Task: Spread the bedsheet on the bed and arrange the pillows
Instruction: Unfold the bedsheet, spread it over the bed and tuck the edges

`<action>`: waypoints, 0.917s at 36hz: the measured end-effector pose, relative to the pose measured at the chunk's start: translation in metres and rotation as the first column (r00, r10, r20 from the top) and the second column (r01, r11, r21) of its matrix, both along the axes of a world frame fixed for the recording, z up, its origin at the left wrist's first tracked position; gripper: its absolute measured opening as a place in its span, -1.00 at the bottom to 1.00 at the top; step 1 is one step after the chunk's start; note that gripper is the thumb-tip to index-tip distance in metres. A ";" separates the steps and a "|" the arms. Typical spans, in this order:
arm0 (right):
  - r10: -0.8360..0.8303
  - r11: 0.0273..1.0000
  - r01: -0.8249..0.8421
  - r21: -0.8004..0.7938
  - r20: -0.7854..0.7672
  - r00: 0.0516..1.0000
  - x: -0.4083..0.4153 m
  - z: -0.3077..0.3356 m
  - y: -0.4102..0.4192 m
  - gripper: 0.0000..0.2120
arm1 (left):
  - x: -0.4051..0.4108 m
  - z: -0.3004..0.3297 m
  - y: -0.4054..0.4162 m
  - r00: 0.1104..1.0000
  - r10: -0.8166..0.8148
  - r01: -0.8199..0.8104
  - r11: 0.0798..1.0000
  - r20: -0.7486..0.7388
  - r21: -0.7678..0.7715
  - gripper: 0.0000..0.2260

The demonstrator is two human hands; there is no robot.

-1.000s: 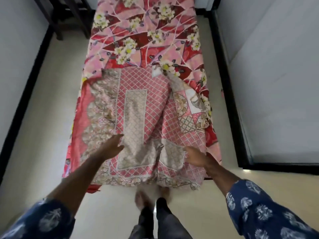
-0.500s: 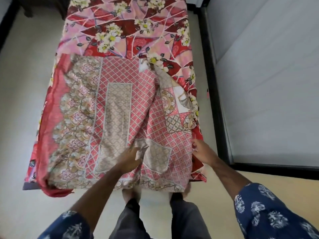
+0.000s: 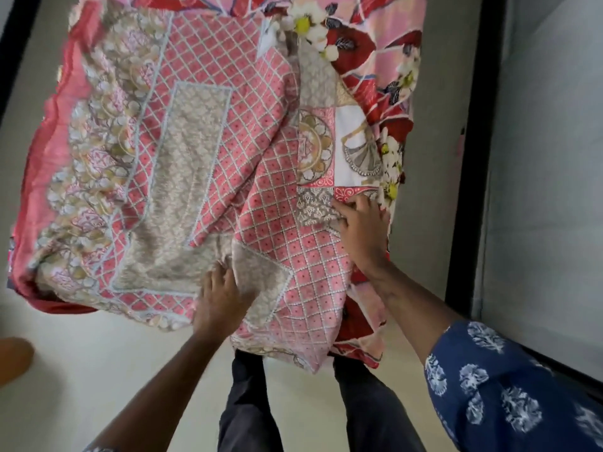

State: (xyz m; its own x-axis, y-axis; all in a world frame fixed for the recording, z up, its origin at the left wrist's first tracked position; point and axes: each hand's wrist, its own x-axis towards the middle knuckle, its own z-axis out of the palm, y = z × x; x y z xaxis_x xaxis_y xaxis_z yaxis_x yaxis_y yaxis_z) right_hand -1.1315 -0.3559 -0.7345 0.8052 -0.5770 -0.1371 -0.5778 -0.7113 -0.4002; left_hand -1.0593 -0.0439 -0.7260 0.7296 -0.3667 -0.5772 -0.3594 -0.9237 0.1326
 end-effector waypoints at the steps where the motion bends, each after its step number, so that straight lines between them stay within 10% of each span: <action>1: -0.025 0.998 0.021 0.058 0.069 0.997 0.000 -0.001 -0.006 -0.60 | -0.002 0.000 -0.003 1.000 0.021 -0.021 1.000 0.016 -0.004 -0.26; 7: -0.589 0.693 0.321 0.645 0.251 0.768 -0.008 0.049 -0.070 -0.72 | -0.006 0.023 -0.020 0.976 0.201 -0.197 0.979 0.082 -0.052 -0.58; 11: -0.765 0.602 0.445 0.663 0.317 0.561 -0.030 0.073 -0.161 -0.86 | -0.022 0.042 -0.028 0.985 0.069 -0.069 0.998 0.155 -0.005 -0.65; 26: -0.816 0.578 0.664 0.473 0.349 0.461 -0.048 0.095 -0.329 -0.85 | -0.064 0.052 -0.050 0.982 0.088 -0.112 0.984 -0.167 -0.137 -0.74; 33: -0.665 0.244 0.562 0.790 -0.286 0.690 -0.098 0.030 -0.218 -0.69 | -0.073 0.031 -0.066 0.963 0.107 -0.118 0.992 -0.246 -0.033 -0.71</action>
